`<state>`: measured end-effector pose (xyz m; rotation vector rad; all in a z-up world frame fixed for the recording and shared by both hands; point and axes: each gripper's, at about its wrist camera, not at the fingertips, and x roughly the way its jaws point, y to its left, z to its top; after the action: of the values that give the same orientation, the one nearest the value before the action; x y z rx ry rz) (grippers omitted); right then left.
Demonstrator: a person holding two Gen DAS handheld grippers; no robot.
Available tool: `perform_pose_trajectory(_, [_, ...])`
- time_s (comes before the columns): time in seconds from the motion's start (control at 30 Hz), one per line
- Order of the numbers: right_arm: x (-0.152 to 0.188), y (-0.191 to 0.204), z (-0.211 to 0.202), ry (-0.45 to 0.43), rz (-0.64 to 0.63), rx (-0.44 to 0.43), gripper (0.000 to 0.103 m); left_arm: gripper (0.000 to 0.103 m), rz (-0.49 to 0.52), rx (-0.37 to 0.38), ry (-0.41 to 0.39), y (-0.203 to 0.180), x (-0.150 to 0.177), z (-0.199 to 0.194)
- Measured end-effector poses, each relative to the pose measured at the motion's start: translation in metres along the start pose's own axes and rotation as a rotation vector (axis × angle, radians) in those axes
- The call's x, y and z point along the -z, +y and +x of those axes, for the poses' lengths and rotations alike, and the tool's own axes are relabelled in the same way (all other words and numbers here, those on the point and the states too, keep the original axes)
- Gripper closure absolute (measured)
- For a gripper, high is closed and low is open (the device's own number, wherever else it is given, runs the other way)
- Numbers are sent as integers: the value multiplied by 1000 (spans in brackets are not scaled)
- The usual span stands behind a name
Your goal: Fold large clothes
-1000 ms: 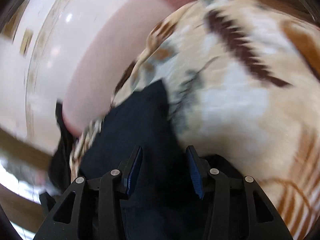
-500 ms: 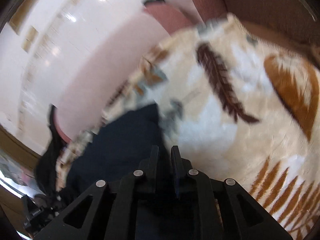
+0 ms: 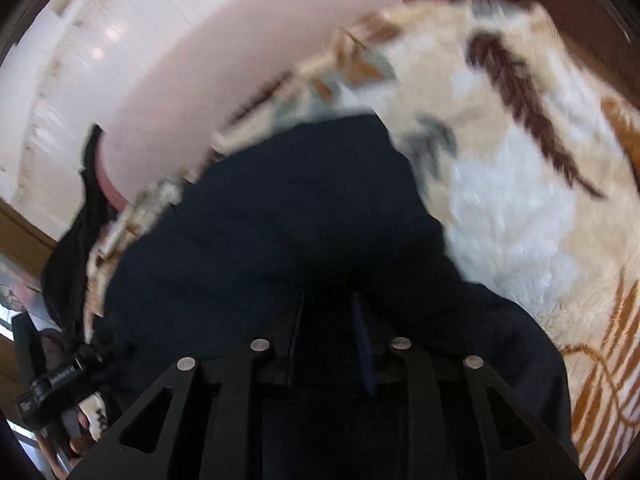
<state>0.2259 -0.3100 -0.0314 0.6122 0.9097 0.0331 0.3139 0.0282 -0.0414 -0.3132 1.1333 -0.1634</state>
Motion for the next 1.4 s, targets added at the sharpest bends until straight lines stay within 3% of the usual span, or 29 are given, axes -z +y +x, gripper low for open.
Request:
perform_pose_trajectory(0.13, [3, 49, 17, 64, -79, -79, 76, 46, -68, -4, -57, 43, -15, -32])
perform_pose_trajectory(0.27, [25, 91, 49, 148, -122, -137, 76, 45, -180, -96, -98, 116, -31, -64])
perform_pose_trajectory(0.37, [44, 104, 74, 263, -124, -147, 76, 45, -268, -176, -110, 176, -41, -84])
perform_pose_trajectory(0.5, [59, 111, 76, 215, -178, -111, 71, 45, -337, -315, -121, 237, -57, -104])
perform_pose_trajectory(0.67, [55, 105, 72, 214, -168, -142, 71, 39, -353, -403, -142, 274, -69, -106])
perform_pose_trajectory(0.77, [55, 102, 71, 206, -160, -157, 71, 38, -384, -416, -117, 284, -77, -87])
perform_pose_trajectory(0.87, [57, 101, 69, 194, -171, -162, 71, 37, -391, -426, -152, 286, -86, -76])
perform_pose_trajectory(0.93, [57, 102, 69, 190, -174, -166, 71, 59, -396, -383, -186, 287, -91, -74])
perform_pose_trajectory(0.97, [57, 102, 70, 189, -172, -170, 71, 65, -399, -376, -194, 287, -92, -74])
perform_pose_trajectory(1.03, [57, 101, 70, 186, -163, -182, 71, 91, -404, -343, -200, 282, -93, -76])
perform_pose_trajectory(1.07, [58, 100, 70, 184, -160, -186, 71, 95, -403, -312, -206, 275, -94, -79])
perform_pose_trajectory(1.2, [58, 97, 72, 171, -143, -212, 71, 95, -351, -205, -244, 239, -93, -101])
perform_pose_trajectory(1.4, [59, 93, 70, 153, -121, -242, 71, 95, -219, -110, -277, 162, -102, -110])
